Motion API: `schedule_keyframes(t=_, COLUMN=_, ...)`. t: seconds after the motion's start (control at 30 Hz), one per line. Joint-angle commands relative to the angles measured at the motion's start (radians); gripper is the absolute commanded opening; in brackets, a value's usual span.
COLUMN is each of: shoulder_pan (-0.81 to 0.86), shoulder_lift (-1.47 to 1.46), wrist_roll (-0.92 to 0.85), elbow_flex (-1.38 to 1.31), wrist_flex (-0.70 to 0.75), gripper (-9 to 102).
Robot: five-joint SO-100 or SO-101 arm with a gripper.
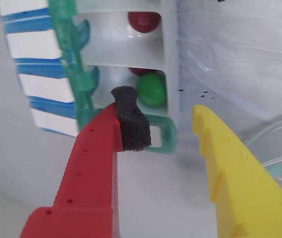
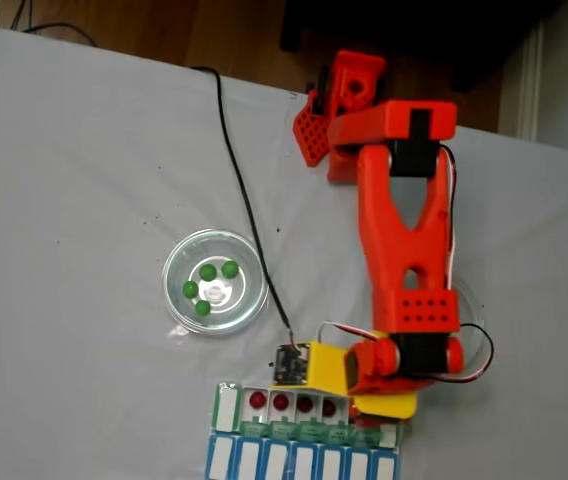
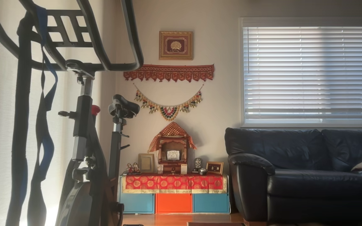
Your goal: Sort medicines into box.
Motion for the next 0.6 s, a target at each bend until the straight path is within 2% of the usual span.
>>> schedule_keyframes(t=0.0, shoulder_pan=0.038, shoulder_lift=0.170, wrist_roll=0.003, elbow_flex=-0.106, wrist_flex=0.006, gripper=17)
schedule_keyframes(t=0.23, shoulder_pan=0.081, shoulder_lift=0.196, wrist_roll=0.000, elbow_flex=-0.135, wrist_flex=0.018, gripper=14)
schedule_keyframes(t=0.4, shoulder_pan=0.149, shoulder_lift=0.196, wrist_roll=-0.049, elbow_flex=-0.206, wrist_flex=0.123, gripper=11)
schedule_keyframes(t=0.57, shoulder_pan=0.253, shoulder_lift=0.387, wrist_roll=-0.118, elbow_flex=-0.028, wrist_flex=0.132, gripper=4)
